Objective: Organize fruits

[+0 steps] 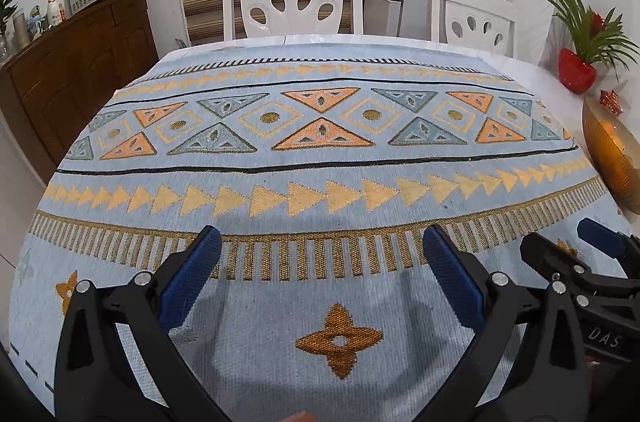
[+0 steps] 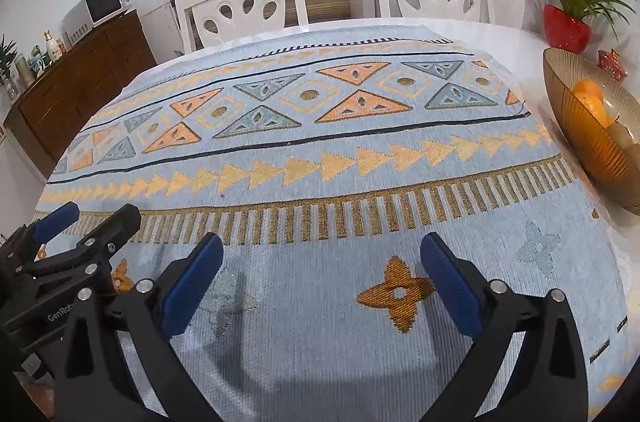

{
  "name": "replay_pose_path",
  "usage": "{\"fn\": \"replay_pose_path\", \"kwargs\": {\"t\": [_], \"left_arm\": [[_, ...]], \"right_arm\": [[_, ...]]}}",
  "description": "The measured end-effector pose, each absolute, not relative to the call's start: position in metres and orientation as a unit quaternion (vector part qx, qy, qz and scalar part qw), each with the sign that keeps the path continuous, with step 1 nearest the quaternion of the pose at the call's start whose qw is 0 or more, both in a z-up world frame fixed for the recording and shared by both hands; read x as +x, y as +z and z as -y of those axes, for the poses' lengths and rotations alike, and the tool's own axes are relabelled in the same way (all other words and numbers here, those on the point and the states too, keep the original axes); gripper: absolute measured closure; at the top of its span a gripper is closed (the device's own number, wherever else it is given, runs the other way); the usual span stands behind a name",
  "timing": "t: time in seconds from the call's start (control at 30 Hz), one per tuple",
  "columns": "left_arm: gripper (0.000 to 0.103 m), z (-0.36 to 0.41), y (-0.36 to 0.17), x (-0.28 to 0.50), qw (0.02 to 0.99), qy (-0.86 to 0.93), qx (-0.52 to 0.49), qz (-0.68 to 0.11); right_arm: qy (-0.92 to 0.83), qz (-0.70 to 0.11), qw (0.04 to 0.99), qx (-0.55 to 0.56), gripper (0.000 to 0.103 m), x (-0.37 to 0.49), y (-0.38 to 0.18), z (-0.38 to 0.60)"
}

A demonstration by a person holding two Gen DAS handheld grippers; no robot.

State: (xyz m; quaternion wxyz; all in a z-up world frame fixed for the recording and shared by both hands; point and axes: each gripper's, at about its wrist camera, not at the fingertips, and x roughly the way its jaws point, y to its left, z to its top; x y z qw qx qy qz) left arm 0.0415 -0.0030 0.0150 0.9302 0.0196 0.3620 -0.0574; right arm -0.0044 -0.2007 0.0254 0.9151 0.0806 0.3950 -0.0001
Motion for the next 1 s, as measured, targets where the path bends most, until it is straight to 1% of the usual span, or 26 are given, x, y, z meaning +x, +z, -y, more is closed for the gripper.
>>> {"fn": "replay_pose_path", "kwargs": {"t": [1.0], "left_arm": [[0.003, 0.0016, 0.0129, 0.0431, 0.928, -0.054, 0.026, -0.369]], "right_arm": [[-0.009, -0.402, 0.912, 0.079, 0.005, -0.0032, 0.0229, 0.2007]]}}
